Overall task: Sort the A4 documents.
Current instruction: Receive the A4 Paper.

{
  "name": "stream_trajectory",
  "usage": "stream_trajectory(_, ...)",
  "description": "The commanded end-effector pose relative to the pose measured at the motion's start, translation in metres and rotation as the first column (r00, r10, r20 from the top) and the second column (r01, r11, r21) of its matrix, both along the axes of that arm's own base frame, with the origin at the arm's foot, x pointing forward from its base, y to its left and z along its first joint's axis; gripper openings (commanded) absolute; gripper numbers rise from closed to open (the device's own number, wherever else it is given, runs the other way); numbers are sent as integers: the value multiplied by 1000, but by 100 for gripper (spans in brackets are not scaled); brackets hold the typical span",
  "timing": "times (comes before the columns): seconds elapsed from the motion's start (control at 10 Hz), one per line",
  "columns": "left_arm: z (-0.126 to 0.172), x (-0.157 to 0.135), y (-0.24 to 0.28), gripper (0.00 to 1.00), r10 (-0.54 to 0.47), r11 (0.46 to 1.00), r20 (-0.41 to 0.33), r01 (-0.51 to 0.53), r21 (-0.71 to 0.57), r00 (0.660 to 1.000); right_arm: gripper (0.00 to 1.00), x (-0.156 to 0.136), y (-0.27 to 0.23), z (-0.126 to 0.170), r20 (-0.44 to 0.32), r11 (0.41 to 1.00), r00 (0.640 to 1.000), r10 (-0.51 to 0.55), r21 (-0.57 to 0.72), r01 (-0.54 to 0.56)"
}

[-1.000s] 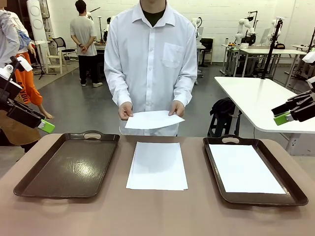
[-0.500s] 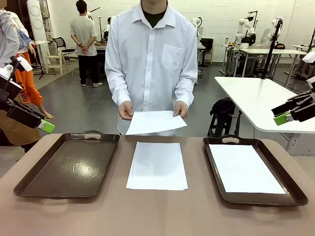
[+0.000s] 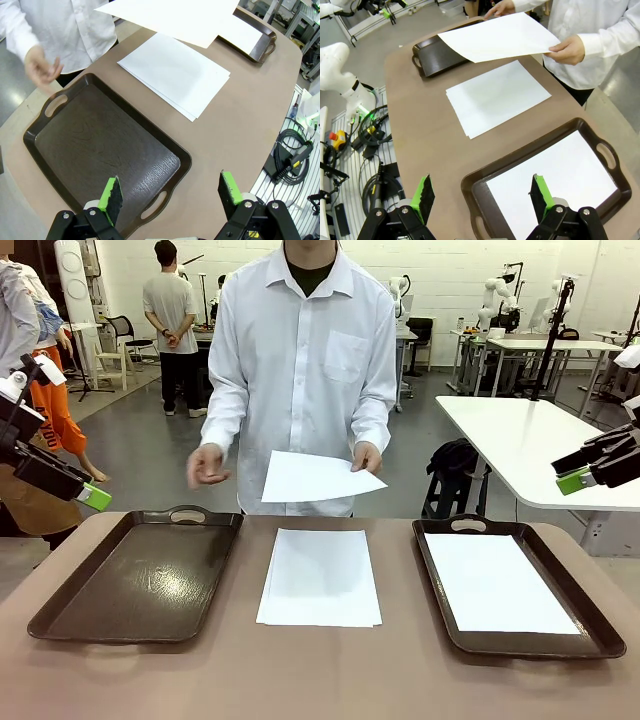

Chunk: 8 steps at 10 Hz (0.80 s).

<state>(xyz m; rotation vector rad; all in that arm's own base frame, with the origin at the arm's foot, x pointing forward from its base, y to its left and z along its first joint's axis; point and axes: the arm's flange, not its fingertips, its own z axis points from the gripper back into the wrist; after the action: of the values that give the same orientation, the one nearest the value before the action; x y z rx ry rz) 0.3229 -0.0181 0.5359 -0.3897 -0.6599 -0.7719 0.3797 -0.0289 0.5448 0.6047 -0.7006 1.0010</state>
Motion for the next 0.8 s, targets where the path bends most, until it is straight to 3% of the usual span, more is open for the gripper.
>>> stream_trajectory(0.0, -2, 1, 1, 100, -10, 1000, 9, 11, -10, 1000, 100, 0, 1, 0, -2, 1000, 1000, 5, 0, -5)
stream_trajectory(0.7, -2, 1, 1, 100, -10, 1000, 9, 11, -10, 1000, 100, 0, 1, 0, -2, 1000, 1000, 5, 0, -5)
